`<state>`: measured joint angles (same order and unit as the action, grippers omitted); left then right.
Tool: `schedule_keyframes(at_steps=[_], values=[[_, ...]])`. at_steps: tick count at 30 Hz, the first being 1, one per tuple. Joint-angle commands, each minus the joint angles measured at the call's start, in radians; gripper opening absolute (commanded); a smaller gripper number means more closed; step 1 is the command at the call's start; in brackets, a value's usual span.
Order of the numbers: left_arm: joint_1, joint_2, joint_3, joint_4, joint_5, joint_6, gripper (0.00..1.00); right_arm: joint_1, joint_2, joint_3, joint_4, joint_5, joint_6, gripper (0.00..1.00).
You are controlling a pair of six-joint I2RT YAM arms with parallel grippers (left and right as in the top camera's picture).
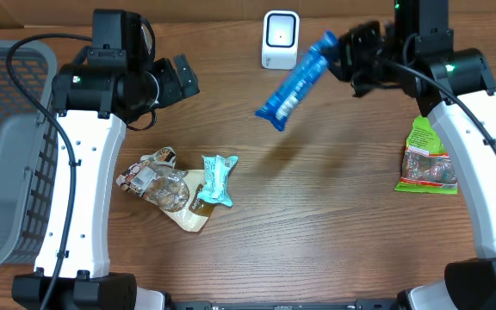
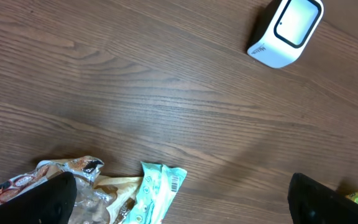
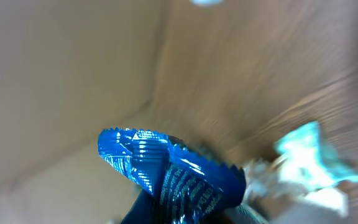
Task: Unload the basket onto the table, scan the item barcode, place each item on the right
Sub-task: 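Lift the Oreo pack and carry it up to the white scanner, then hold the Oreo pack above the white scanner with the right gripper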
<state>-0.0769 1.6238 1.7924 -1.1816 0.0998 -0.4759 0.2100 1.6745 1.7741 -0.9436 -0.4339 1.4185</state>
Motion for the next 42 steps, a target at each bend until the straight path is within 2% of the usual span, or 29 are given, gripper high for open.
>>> schedule_keyframes(at_steps=[1,11,13,17,19,21,27,30,34,38,42], values=[[-0.002,0.009,0.003,0.004,-0.006,-0.003,0.99,-0.002,-0.027,0.022,-0.069,0.335,0.084,0.04],[-0.002,0.009,0.003,0.004,-0.006,-0.003,1.00,-0.002,-0.027,0.022,-0.109,0.407,0.095,0.04],[-0.002,0.009,0.003,0.004,-0.006,-0.003,1.00,-0.001,-0.026,0.021,-0.085,0.431,0.043,0.04],[-0.002,0.009,0.003,0.004,-0.006,-0.003,1.00,0.016,-0.009,0.021,0.033,0.434,-0.245,0.04],[-0.002,0.009,0.003,0.004,-0.006,-0.003,1.00,0.033,0.005,0.021,0.079,0.433,-0.441,0.04],[-0.002,0.009,0.003,0.004,-0.006,-0.003,1.00,0.052,0.019,0.021,0.091,0.433,-0.635,0.04],[-0.002,0.009,0.003,0.004,-0.006,-0.003,1.00,0.126,0.038,0.021,0.073,0.369,-1.061,0.04],[-0.002,0.009,0.003,0.004,-0.006,-0.003,1.00,0.159,0.038,0.021,0.071,0.320,-1.186,0.04],[-0.002,0.009,0.003,0.004,-0.006,-0.003,1.00,0.187,0.038,0.021,0.083,0.300,-1.258,0.04],[-0.002,0.009,0.003,0.004,-0.006,-0.003,1.00,0.195,0.038,0.021,0.132,0.264,-1.478,0.04],[-0.002,0.009,0.003,0.003,-0.006,-0.003,1.00,0.187,0.055,0.019,0.232,0.121,-1.518,0.04]])
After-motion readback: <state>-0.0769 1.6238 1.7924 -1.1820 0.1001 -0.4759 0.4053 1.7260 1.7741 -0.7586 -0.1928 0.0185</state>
